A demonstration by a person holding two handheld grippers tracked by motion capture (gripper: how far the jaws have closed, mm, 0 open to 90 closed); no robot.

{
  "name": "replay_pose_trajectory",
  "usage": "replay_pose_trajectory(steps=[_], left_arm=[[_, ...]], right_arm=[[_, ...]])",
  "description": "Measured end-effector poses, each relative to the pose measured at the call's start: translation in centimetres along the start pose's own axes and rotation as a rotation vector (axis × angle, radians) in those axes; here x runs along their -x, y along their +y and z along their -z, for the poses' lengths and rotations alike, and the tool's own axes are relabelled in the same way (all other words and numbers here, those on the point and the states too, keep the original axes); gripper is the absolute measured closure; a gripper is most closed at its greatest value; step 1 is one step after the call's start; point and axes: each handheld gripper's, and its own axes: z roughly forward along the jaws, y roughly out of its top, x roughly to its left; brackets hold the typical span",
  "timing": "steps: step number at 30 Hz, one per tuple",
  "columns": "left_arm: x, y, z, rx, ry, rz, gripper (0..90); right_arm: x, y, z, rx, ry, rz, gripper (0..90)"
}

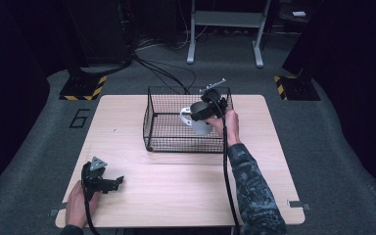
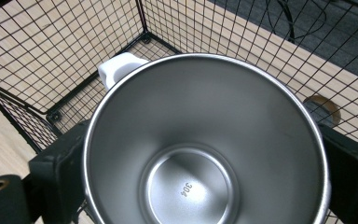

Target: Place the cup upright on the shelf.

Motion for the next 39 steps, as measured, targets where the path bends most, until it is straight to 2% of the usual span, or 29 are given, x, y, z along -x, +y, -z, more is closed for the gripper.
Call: replay_pose_trajectory(steps=[39], left_arm=[[0.0, 0.0, -0.1, 0.011, 0.005, 0.002, 0.0]], right_arm=[[-0.5, -0.7, -3.6, -0.066, 0.036, -0.04, 5.7]])
